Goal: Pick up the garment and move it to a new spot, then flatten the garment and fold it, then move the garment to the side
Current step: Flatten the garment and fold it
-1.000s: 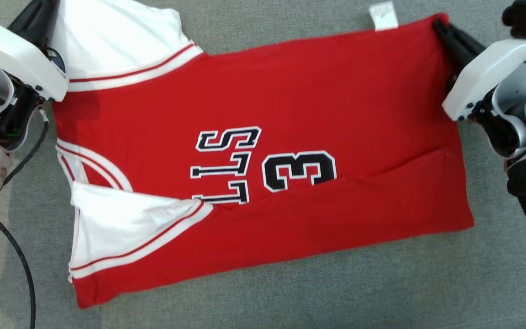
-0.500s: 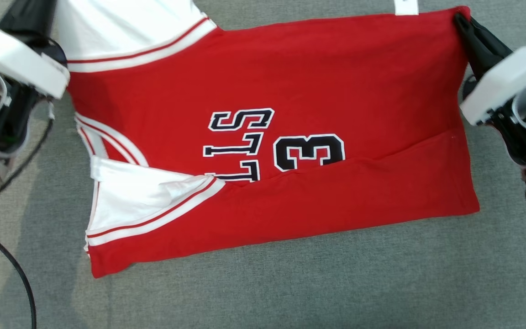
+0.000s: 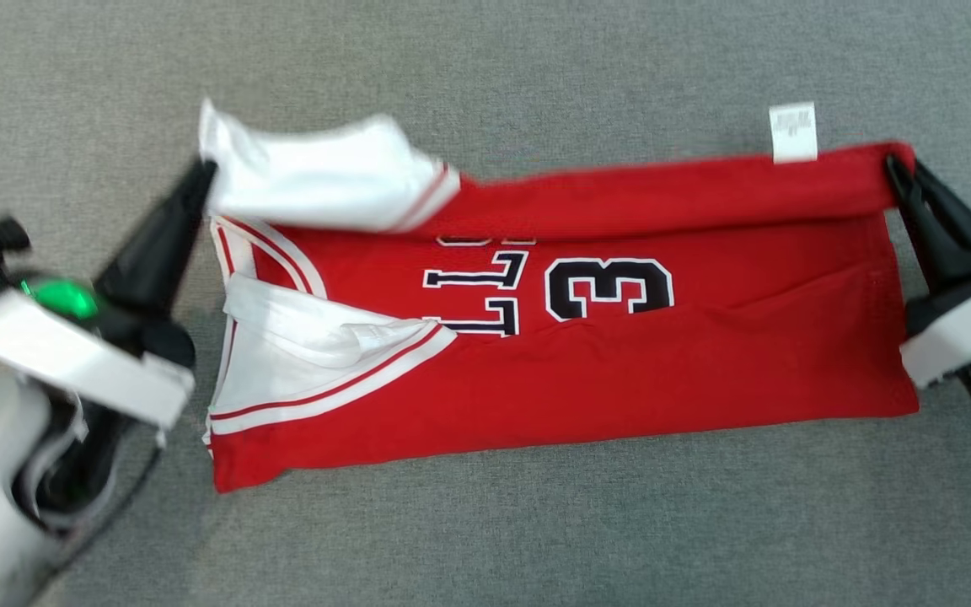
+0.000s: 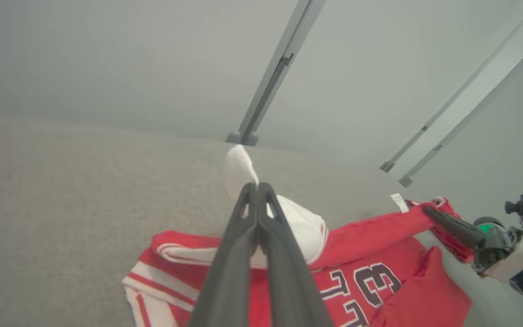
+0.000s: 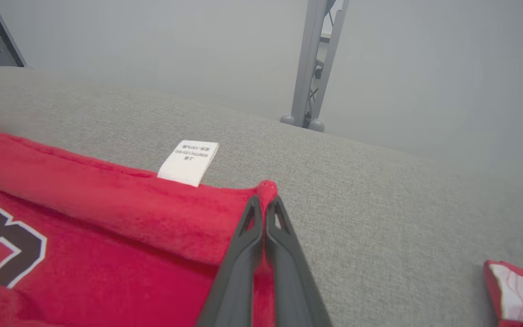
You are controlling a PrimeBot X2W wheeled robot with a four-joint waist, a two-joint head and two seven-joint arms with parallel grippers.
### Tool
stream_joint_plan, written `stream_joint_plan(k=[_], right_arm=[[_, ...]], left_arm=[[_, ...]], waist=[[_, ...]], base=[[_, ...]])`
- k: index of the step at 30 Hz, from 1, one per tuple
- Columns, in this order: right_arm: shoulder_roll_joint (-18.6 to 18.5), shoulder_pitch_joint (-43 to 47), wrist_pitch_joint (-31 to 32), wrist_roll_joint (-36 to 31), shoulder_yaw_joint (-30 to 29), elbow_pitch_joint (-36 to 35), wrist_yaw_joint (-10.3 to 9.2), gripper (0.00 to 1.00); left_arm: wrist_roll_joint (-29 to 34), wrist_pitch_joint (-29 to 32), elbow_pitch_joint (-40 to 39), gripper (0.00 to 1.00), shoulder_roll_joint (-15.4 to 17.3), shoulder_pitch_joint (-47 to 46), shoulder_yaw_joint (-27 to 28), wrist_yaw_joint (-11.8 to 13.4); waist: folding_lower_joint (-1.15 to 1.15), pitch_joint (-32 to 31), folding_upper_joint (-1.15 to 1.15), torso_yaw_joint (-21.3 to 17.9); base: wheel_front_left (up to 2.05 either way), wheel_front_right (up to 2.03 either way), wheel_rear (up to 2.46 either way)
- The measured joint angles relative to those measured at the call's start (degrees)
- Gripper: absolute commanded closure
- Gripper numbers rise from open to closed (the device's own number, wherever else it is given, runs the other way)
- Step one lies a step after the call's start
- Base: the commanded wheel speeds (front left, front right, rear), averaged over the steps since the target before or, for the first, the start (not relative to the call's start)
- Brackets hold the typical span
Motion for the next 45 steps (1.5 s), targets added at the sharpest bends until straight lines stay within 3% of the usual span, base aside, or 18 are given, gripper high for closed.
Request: stream_joint_plan(k=[6, 11, 12, 13, 14, 15, 21, 26, 28, 34, 38, 45], right_arm=[[1.24, 7.36, -0.56, -1.66, -4.6, -1.8, -0.01, 1.0], [3.28, 11.45, -0.45, -1.87, -7.05, -2.35, 0.0, 1.0], [3.78, 11.94, -0.2, -1.87, -7.6, -2.24, -0.01, 0.87], [4.33, 12.41, 0.09, -1.8, -8.13, -2.03, -0.01, 0.61], [4.9, 12.85, 0.42, -1.75, -8.44, -1.76, -0.01, 0.14], [5.41, 13.26, 0.53, -1.72, -8.79, -1.63, 0.0, 0.0], [9.69, 16.48, -0.08, 0.21, -12.81, -1.72, -0.01, 0.0], [13.01, 19.25, -1.57, -0.51, -17.49, -4.58, -0.01, 0.0], [14.64, 19.76, -1.86, -2.02, -19.49, -6.1, -0.01, 0.0], [18.4, 20.83, -0.97, -6.84, -24.16, -10.51, -0.01, 0.0], [20.13, 22.43, 1.56, -10.42, -26.1, -12.94, -0.01, 0.0], [23.25, 26.93, 4.36, -13.05, -27.26, -16.06, -0.01, 0.0]], left_arm=[[1.14, 0.0, -5.16, 1.0, -0.69, 12.16, 2.01, 0.01], [-0.49, 0.0, -4.75, 1.0, -1.8, 16.61, 1.1, 0.26], [-1.07, 0.01, -4.24, 1.0, -2.21, 16.94, 1.01, 0.26], [-1.27, 0.32, -3.68, 0.81, -2.47, 17.16, 0.56, 0.26], [-1.27, 0.76, -2.97, 0.38, -2.6, 17.31, 0.09, 0.26], [-1.36, 0.75, -2.2, 0.0, -2.94, 17.38, 0.0, 0.26], [4.49, 0.15, 1.63, 0.0, -5.17, 17.41, 2.58, 4.01], [14.48, 0.0, -1.79, 0.0, -10.71, 20.17, 15.64, 8.55], [17.11, -0.01, -4.08, 0.0, -13.82, 22.43, 21.18, 8.47], [28.42, -0.01, -7.77, 0.0, -18.45, 26.17, 31.9, 8.51], [35.95, -0.01, -8.72, 0.0, -19.98, 28.82, 34.39, 8.83], [41.29, -0.01, -6.38, 0.0, -21.09, 32.71, 34.35, 8.25]], waist=[[0.0, -1.01, 0.0, 0.5], [0.0, -1.8, 0.0, 0.68], [0.0, -1.9, 0.0, 0.7], [0.0, -2.03, 0.0, 0.71], [0.0, -2.2, 0.0, 0.72], [0.0, -2.37, 0.0, 0.74], [0.0, -4.05, 0.0, 0.69], [0.0, -6.08, 0.0, 0.66], [0.0, -6.97, 0.0, 0.49], [0.0, -9.7, 0.0, -0.03], [0.0, -11.74, 0.0, -0.04], [0.0, -14.7, 0.0, 0.41]], base=[[0.0, 0.0, 0.0], [0.0, 0.0, 0.0], [0.0, 0.0, 0.0], [0.0, 0.0, 0.0], [0.0, 0.0, 0.0], [0.0, 0.0, 0.0], [0.0, 0.0, 0.0], [0.0, 0.0, 0.0], [0.0, 0.0, 0.0], [0.0, 0.0, 0.0], [0.0, 0.0, 0.0], [0.0, 0.0, 0.0]])
